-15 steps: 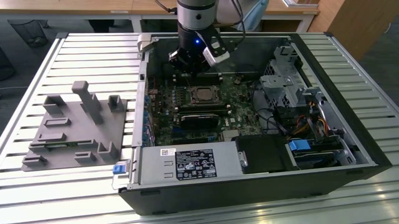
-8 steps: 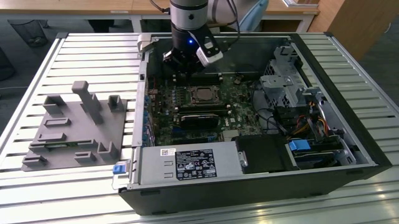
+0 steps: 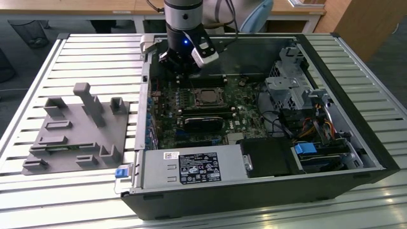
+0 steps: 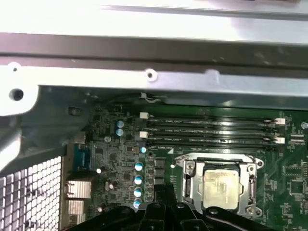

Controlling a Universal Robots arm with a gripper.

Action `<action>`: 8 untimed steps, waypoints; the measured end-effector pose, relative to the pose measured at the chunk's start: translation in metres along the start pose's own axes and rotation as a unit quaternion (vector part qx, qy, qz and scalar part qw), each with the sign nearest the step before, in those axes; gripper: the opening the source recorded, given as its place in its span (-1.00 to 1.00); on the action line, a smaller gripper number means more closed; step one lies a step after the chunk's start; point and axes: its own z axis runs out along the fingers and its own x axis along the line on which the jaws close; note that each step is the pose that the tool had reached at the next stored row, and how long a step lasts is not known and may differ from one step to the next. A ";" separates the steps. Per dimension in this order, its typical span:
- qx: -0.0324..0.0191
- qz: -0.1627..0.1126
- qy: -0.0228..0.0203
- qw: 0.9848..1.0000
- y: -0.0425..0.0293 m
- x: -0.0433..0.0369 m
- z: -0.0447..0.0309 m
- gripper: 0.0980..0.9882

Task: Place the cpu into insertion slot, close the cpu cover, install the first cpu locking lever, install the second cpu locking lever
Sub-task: 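Install the first cpu locking lever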

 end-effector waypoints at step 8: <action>0.000 0.000 -0.001 1.000 0.0125 0.0034 0.0005 -0.95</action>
